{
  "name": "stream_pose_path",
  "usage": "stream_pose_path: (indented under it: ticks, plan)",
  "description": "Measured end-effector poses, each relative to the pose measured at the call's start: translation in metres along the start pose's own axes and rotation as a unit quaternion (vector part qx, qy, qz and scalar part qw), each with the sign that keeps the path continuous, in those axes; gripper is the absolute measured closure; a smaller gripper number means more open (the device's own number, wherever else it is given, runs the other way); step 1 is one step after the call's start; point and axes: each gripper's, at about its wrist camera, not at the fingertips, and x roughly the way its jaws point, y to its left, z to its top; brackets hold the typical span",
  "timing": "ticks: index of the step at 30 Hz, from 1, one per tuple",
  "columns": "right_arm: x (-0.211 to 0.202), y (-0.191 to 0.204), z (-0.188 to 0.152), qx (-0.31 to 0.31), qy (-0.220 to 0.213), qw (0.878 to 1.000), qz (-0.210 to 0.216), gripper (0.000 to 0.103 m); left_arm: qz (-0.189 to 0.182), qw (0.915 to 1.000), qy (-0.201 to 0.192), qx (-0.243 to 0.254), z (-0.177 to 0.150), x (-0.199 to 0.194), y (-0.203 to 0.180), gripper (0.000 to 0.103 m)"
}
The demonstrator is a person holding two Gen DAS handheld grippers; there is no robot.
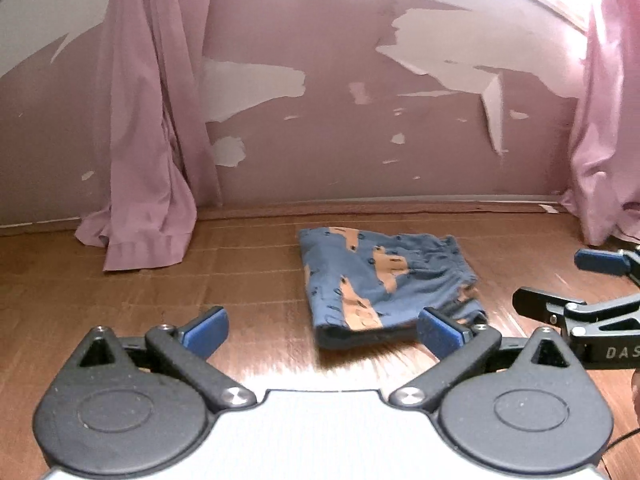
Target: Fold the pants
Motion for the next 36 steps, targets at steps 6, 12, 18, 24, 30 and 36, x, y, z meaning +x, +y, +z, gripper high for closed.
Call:
stream_pose_path:
  ticks: [6,12,18,24,30,36]
  plan:
    - [-0.033,0.001,-0.021,0.035,-0.009,0.999,-0.031,0.001,-0.003,1.0,0.003,0.001,-0.02,-0.014,-0.005,0.0]
    - [-0.043,-0.003,-0.032,0.054,-0.005,0.998,-0.043,0.001,-0.017,0.9998,0.012,-0.004,-0.035,-0.023,-0.006,0.0]
    - [-0.041,-0.004,-0.038,0.062,0.004,0.998,-0.031,0.001,-0.014,0.9998,0.011,-0.005,-0.04,-0.027,-0.006,0.0]
    - [-0.041,0.002,-0.04,0.047,0.002,0.999,-0.026,0.001,-0.017,0.9994,0.023,-0.019,-0.04,-0.025,-0.001,0.0]
    - [-0.04,0.001,-0.041,0.047,0.006,0.999,-0.024,0.001,-0.012,0.9987,0.032,-0.038,-0.042,-0.023,0.005,0.0]
    - [-0.039,0.002,-0.042,0.046,0.007,0.999,-0.023,0.001,-0.009,0.9984,0.035,-0.044,-0.043,-0.023,0.006,0.0]
